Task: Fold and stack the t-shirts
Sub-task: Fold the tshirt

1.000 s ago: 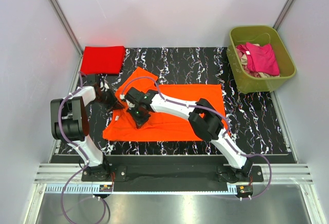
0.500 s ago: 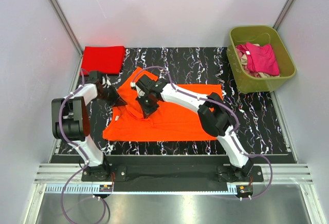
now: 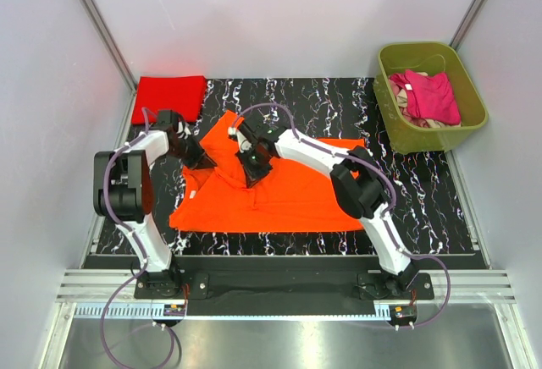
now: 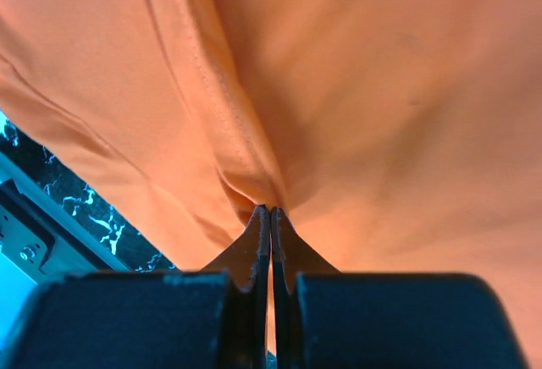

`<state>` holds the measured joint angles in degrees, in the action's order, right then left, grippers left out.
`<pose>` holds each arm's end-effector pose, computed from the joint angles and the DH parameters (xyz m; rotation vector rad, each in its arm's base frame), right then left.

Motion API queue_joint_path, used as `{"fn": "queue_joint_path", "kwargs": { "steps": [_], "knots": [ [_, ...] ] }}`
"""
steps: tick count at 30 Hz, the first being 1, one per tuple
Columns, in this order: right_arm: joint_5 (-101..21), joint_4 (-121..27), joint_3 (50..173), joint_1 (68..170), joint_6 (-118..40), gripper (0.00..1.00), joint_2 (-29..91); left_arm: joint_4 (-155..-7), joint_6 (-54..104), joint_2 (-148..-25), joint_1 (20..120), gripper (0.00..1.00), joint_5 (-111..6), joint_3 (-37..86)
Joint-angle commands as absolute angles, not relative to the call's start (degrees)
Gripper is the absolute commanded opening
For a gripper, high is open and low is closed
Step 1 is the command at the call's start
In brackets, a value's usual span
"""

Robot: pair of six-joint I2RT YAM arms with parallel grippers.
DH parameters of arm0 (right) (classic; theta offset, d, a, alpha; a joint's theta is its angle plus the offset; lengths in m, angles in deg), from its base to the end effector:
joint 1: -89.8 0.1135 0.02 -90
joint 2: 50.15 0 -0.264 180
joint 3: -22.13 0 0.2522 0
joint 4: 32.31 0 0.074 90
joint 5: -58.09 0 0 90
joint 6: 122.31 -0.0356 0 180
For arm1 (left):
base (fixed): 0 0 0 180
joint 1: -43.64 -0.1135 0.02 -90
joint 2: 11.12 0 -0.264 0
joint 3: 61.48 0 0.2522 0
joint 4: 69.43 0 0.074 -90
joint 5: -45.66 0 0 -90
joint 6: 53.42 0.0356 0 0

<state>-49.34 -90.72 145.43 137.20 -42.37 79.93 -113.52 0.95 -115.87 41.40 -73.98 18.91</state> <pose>0.3209 0.3648 0.1877 -0.9960 2.6496 0.6794 0.3559 -0.0037 0.1672 -0.7768 2.6998 -0.8645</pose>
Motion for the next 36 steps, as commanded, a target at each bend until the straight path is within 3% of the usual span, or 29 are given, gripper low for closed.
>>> {"fn": "queue_joint_path", "kwargs": {
  "steps": [1, 2, 3, 5, 7, 8, 9, 16, 23, 25, 27, 30, 36],
  "knots": [
    [-50.19, -89.93, 145.75, 135.25, -42.06, 0.02, 77.55, -112.46, -1.03, -117.37, 42.06, 0.06, -73.61, 21.88],
    [-49.84, -89.76, 145.93, 135.16, -42.33, 0.04, 77.73, -112.37, -1.3, -117.64, 42.15, 0.08, -73.34, 21.97],
    [-49.06, -89.93, 146.02, 134.55, -43.55, 0.07, 77.82, -112.55, -1.65, -117.73, 42.32, 0.16, -73.08, 22.15],
    [-43.27, -90.19, 145.85, 133.58, -45.66, 0.23, 77.38, -112.98, -2.26, -117.29, 42.76, 0.3, -70.9, 23.02],
    [-38.71, -90.81, 144.01, 131.56, -47.16, 0.27, 76.07, -115.09, -0.26, -115.8, 43.38, 0.48, -66.77, 25.13],
    [-37.37, -90.81, 143.13, 131.03, -47.16, 0.36, 74.06, -116.4, 0.71, -113.62, 45.47, 0.53, -63.62, 27.14],
    [-36.66, -90.9, 142.33, 130.59, -46.03, 0.37, 73.08, -117.29, 1.51, -112.55, 45.93, 0.55, -62.45, 27.86],
    [-42.26, -90.2, 137.32, 130.24, -45.84, 0.43, 66.48, -118.35, 5.46, -101.39, 46.63, 0.47, -63.22, 21.46],
    [-42.37, -88.44, 133.28, 128.13, -48.21, 0.44, 63.23, -114.13, 6.44, -103.22, 46.2, 0.36, -72.29, 13.63],
    [-41.58, -88.44, 131.61, 124.18, -51.63, 0.45, 62.0, -113.96, 7.05, -102.96, 45.32, 0.37, -70.97, 14.93],
    [-39.92, -88.44, 130.82, 119.98, -54.7, 0.5, 61.73, -113.69, 8.28, -103.66, 43.91, 0.51, -69.74, 17.39],
    [-34.22, -88.7, 130.64, 116.18, -60.32, 0.55, 61.73, -113.6, 9.78, -108.4, 42.42, 0.58, -71.23, 24.42],
    [-26.04, -89.14, 132.38, 109.93, -66.94, 0.62, 61.99, -107.11, 9.16, -120.7, 42.77, 0.53, -70.17, 38.31]
  ]
}}
